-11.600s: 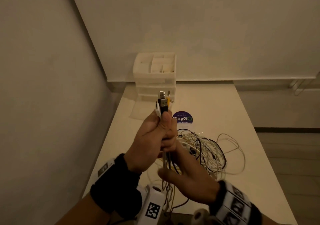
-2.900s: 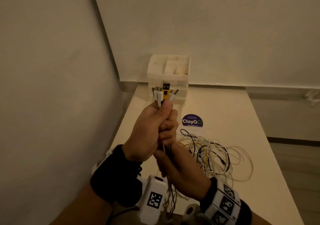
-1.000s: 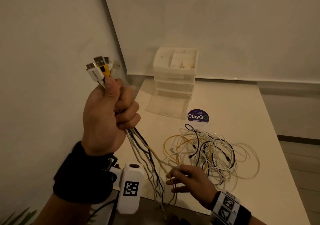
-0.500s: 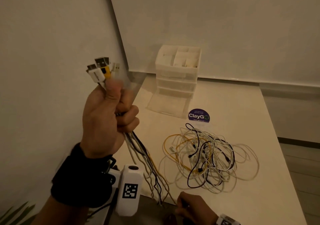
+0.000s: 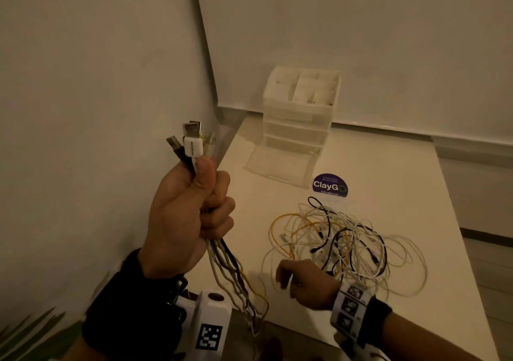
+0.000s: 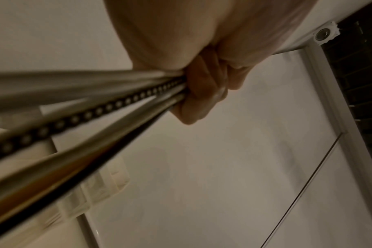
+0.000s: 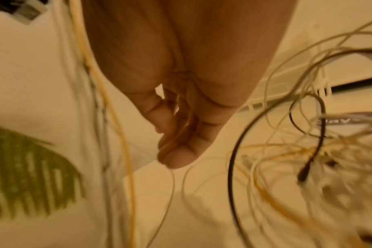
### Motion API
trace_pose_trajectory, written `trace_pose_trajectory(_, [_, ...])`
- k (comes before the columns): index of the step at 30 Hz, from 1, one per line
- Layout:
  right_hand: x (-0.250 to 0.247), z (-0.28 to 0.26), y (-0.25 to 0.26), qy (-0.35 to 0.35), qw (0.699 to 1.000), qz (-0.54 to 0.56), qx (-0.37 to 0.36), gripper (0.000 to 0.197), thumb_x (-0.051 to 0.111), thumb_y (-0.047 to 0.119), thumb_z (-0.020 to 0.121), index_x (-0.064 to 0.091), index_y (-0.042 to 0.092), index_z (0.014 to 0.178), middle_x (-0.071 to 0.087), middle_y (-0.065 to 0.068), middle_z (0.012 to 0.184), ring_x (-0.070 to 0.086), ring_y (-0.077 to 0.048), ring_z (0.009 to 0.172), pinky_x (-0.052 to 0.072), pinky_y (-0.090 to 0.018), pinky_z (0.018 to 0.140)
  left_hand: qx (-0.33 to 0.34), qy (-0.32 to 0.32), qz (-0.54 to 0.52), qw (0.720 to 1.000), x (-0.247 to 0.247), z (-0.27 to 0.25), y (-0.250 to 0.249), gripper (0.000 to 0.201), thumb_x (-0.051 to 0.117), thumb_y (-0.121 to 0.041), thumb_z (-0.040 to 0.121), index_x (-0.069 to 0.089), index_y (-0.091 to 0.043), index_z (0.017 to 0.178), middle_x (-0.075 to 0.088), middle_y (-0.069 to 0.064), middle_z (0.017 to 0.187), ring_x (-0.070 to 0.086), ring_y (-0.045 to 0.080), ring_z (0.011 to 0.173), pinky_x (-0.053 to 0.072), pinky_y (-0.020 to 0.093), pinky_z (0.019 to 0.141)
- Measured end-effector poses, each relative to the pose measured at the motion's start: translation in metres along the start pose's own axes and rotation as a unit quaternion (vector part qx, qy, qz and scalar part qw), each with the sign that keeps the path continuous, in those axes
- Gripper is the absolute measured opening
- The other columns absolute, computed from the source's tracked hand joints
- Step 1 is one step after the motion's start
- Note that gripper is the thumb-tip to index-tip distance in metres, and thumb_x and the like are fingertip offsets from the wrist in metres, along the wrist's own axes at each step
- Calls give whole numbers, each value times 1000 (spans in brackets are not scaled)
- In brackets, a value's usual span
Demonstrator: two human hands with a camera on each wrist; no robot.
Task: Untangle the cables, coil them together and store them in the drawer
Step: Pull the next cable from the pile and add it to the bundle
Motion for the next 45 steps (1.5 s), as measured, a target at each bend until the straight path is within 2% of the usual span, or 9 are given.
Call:
trace_pose_trajectory(4, [-20, 60, -5, -93, 989, -53, 98, 26, 46, 4, 90, 69, 8, 101, 68, -12, 109, 63, -27, 99, 50, -29, 82, -7, -12, -3, 1000, -6, -2, 7, 43, 70, -45, 81, 40, -18, 68, 34, -6, 53, 25, 2, 36, 25, 11, 38])
trace_pose_trajectory(8, [1, 82, -12, -12, 971, -123, 206, 28, 44, 11, 96, 52, 2, 121, 53, -18, 126, 59, -32, 109, 51, -35, 88, -4, -30, -5, 1000, -17, -1, 8, 43, 70, -44, 82, 40, -17, 68, 33, -6, 53, 23, 2, 37, 25, 11, 39])
trace_pose_trajectory(19, [62, 59, -52, -41, 961, -184, 200, 42, 47, 2, 88, 43, 10, 129, 39, -13, 133, 41, -33, 121, 41, -40, 98, -15, -37, -12, 999, -39, 6, 6, 42, 71, -45, 81, 42, -18, 67, 32, -5, 52, 24, 3, 36, 24, 13, 38])
trace_pose_trajectory(24, [55, 54, -53, -139, 952, -39, 270, 26, 50, -5, 79, 46, 15, 94, 42, -9, 114, 50, -31, 105, 35, -27, 74, -21, -19, -9, 1000, -35, 16, 9, 46, 71, -46, 80, 38, -17, 66, 31, -6, 52, 22, 3, 37, 22, 12, 39])
trace_pose_trajectory(27, [40, 52, -54, -212, 899, 148, 354, 15, 54, -1, 79, 53, 11, 87, 51, -9, 105, 56, -29, 96, 46, -28, 73, -27, 1, -1, 1000, -32, 21, 10, 46, 71, -48, 80, 39, -18, 65, 31, -6, 52, 23, 4, 37, 22, 13, 38])
trace_pose_trajectory(33, [2, 35, -48, -165, 881, 219, 386, 19, 50, 12, 92, 45, 8, 74, 46, -5, 64, 46, -13, 53, 35, -14, 37, -35, 36, -6, 999, -23, 33, 13, 43, 71, -47, 81, 42, -19, 66, 29, -4, 54, 22, 4, 38, 23, 14, 38])
trace_pose_trajectory(37, [-14, 24, -46, -90, 917, 36, 388, 57, 58, 25, 85, 35, 10, 135, 59, -8, 106, 61, -19, 81, 51, -28, 60, -41, 56, -18, 997, -17, 43, 17, 41, 70, -46, 82, 43, -19, 67, 29, -3, 54, 22, 4, 38, 22, 14, 37])
trace_pose_trajectory(41, [-36, 16, -32, -61, 925, -135, 350, 40, 55, 19, 90, 45, 10, 128, 52, -13, 126, 56, -27, 111, 51, -35, 88, -46, 41, -9, 998, -8, 48, 22, 33, 51, -34, 92, 42, -19, 64, 28, -3, 53, 19, 5, 37, 20, 14, 36])
trace_pose_trajectory(45, [-73, 6, -16, -89, 914, -194, 345, 30, 50, 27, 93, 55, 10, 117, 60, -9, 120, 61, -27, 109, 51, -36, 87, -42, 41, -1, 998, -2, 52, 24, 32, 45, -32, 93, 42, -19, 64, 28, -4, 53, 18, 5, 37, 19, 14, 37])
Point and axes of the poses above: each hand's wrist, its own z-axis towards the middle knuckle, its own x-axis out of the palm, y = z × x, the point moved 1 cm from there along z, towards the middle knuckle
